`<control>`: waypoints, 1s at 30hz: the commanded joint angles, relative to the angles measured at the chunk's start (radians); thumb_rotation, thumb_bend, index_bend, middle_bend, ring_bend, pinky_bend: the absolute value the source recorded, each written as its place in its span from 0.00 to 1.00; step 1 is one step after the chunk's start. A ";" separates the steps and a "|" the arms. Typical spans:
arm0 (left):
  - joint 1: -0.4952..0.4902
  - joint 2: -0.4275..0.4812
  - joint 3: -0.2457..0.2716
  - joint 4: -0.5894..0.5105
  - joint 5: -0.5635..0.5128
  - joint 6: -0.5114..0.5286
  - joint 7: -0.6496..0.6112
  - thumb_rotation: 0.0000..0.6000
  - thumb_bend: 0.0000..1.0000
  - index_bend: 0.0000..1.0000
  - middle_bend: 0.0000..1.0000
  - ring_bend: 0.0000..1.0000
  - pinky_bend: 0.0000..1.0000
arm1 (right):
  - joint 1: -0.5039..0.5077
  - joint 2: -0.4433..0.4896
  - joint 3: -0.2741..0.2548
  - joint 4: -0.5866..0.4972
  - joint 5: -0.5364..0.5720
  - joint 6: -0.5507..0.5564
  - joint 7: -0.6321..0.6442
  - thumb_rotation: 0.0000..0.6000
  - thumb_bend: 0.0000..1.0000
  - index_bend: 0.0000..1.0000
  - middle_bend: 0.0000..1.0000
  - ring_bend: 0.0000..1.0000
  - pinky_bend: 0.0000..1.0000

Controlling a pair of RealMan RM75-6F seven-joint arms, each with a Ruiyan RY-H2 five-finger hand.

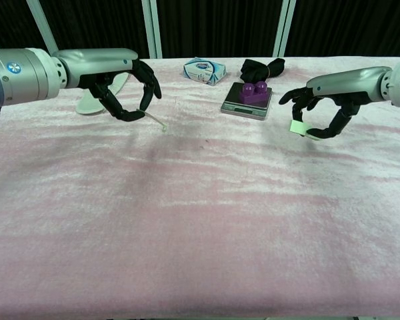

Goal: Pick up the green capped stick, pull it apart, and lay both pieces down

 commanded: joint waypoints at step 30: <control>0.258 0.224 0.016 -0.343 0.024 0.448 0.319 1.00 0.14 0.12 0.00 0.00 0.00 | -0.226 0.210 -0.106 -0.215 0.225 0.672 -0.356 1.00 0.15 0.00 0.00 0.00 0.12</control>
